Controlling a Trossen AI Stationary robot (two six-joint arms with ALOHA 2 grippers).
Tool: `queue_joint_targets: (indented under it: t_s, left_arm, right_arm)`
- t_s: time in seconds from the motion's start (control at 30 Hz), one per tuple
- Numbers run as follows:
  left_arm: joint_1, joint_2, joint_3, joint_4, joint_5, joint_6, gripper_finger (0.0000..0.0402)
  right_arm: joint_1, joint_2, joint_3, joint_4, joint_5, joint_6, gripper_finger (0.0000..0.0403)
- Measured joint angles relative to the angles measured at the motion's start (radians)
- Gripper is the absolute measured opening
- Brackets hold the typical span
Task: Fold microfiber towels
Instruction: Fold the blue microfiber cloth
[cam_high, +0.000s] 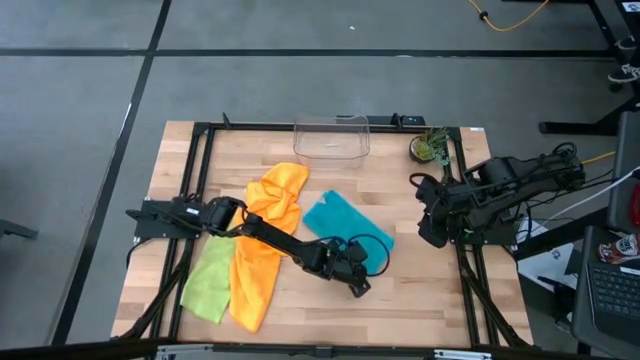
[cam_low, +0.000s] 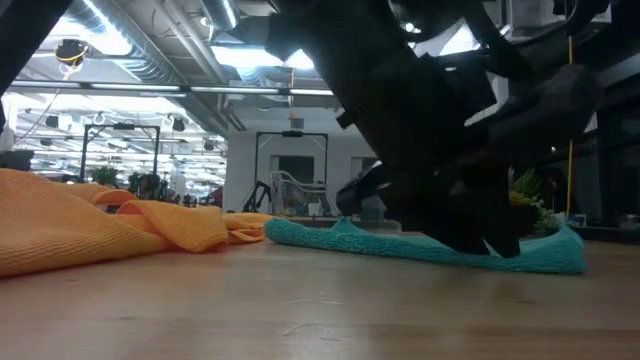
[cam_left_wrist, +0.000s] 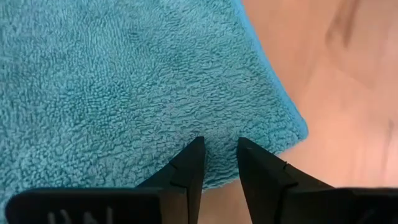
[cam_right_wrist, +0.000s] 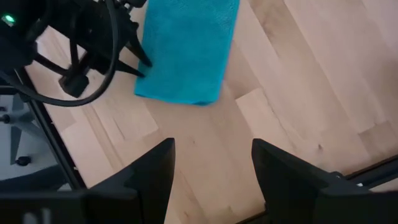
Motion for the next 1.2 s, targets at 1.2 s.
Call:
queue_joint_targets:
  t_s: [1.2]
  left_arm:
    - [-0.107,-0.2,-0.009,-0.536,0.127,-0.333,0.0094]
  right_arm:
    - [0.197,0.0,0.0,0.039,0.081,0.131,0.0216]
